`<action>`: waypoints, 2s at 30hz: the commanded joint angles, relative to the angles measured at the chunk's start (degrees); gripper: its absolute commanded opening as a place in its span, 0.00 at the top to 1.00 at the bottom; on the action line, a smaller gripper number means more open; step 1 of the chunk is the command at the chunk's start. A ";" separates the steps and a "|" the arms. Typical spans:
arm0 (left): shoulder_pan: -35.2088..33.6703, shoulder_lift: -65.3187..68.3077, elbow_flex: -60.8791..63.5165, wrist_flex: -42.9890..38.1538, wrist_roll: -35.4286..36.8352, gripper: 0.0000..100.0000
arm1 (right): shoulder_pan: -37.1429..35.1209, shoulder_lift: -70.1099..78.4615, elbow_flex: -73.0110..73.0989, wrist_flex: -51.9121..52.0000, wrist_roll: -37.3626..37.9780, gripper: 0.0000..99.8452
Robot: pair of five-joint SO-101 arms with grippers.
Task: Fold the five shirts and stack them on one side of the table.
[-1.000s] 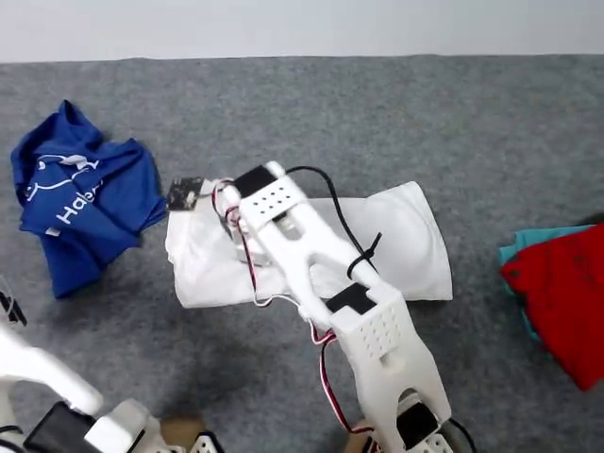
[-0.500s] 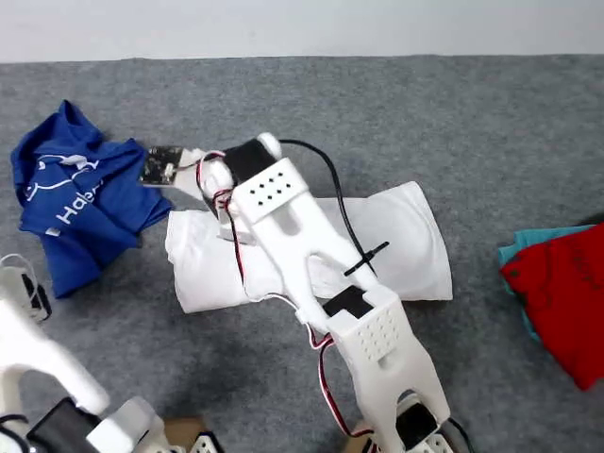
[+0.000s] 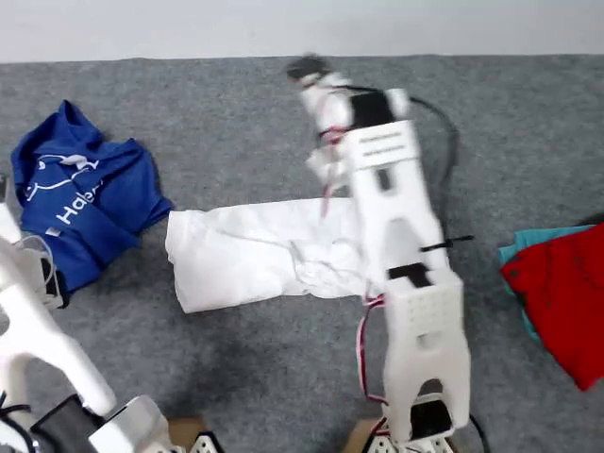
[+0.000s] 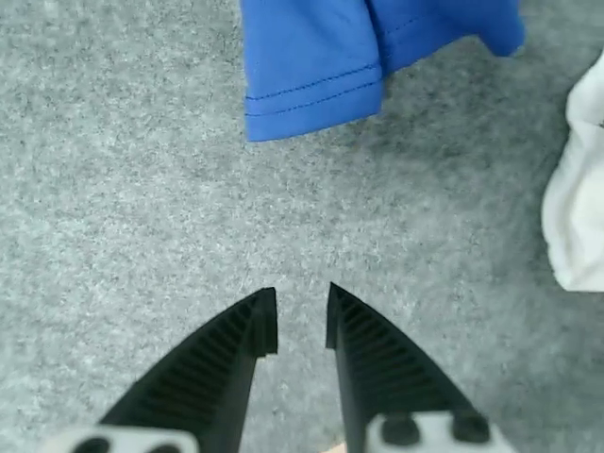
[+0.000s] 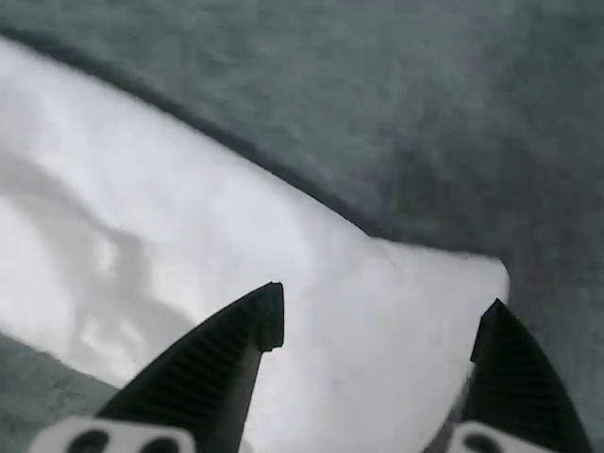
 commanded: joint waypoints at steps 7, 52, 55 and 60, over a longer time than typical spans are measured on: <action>0.44 -1.85 -4.35 3.52 -0.44 0.90 | 10.95 -1.45 6.33 0.31 -8.62 0.67; 0.35 -2.20 -4.09 4.31 -0.62 0.91 | -3.38 -3.21 6.68 2.15 -12.04 0.99; 0.35 -2.20 -4.09 4.31 -0.62 0.91 | -7.96 -3.03 6.68 2.15 -11.60 0.99; 0.35 -2.20 -4.09 4.31 -0.62 0.91 | -15.25 -2.95 6.68 1.71 -10.46 0.99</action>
